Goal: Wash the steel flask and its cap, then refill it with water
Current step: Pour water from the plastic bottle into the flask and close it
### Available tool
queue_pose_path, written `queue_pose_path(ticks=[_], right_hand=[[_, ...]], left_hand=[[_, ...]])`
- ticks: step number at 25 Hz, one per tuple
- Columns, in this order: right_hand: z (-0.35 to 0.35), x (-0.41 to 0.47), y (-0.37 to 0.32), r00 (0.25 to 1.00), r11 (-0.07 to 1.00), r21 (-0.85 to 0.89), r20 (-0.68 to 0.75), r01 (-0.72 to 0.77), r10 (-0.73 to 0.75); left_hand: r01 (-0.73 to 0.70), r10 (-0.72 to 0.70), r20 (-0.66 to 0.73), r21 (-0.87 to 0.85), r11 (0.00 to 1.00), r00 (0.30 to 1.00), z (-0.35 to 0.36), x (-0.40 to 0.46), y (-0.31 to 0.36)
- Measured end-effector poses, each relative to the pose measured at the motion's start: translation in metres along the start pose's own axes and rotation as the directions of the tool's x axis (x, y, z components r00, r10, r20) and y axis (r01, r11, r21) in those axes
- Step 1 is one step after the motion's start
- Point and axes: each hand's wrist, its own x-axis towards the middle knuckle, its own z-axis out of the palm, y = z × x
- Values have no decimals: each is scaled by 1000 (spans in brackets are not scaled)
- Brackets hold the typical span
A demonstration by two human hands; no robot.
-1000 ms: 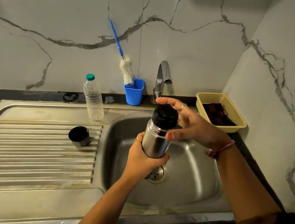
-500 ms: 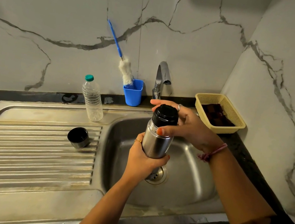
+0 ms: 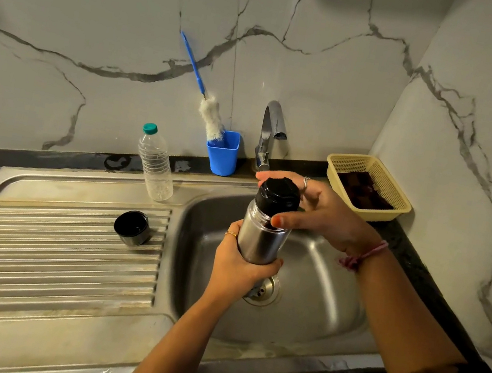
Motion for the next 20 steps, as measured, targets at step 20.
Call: queue_pose_path(ticks=[20], right_hand=[[17, -5, -2, 994, 1000, -3, -106, 5, -5]], left_hand=[[21, -21, 0, 19, 1000, 1000, 4, 0, -3]])
